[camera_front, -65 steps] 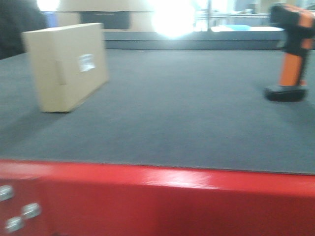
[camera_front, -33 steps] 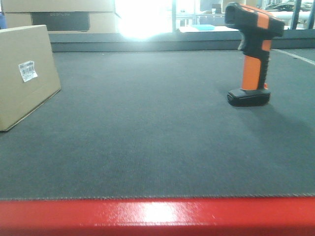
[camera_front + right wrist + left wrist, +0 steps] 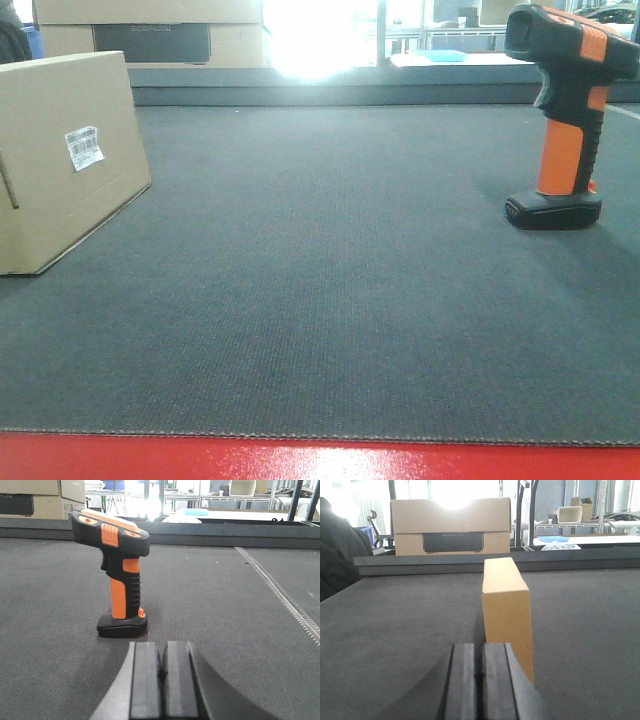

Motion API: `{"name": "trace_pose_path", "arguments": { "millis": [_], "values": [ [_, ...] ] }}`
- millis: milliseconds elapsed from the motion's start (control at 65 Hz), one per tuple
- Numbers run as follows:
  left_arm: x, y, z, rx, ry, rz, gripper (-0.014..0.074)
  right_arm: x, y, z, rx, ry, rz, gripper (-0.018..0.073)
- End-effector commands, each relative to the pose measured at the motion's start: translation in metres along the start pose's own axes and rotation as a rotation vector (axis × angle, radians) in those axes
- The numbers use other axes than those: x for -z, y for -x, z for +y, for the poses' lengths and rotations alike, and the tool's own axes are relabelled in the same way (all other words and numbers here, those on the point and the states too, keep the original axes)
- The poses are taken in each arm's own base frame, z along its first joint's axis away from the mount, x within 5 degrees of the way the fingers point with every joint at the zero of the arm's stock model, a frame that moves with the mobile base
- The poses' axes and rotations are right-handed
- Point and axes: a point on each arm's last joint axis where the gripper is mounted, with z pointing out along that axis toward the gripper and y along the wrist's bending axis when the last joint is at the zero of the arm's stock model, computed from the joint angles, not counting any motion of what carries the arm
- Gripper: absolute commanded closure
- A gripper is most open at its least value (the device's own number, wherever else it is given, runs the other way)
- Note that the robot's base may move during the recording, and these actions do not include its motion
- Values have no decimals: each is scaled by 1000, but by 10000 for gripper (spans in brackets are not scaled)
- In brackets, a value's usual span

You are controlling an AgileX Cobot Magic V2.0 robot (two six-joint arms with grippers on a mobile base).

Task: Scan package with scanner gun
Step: 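Approach the table and position both grippers above the box and scanner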

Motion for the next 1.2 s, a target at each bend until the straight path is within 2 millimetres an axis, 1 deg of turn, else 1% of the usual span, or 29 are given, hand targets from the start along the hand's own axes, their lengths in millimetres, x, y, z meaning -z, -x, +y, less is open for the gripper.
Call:
{"name": "trace_pose_path", "arguments": {
  "millis": [0,892,1184],
  "values": [
    [0,3,0,9,-3,-25,707,0,2,0,3,-1,-25,713],
    [0,4,0,9,-3,-32,707,0,2,0,3,-1,-27,713],
    [1,7,0,9,-1,-71,707,1,8,-1,3,-7,-92,713]
  ]
}}
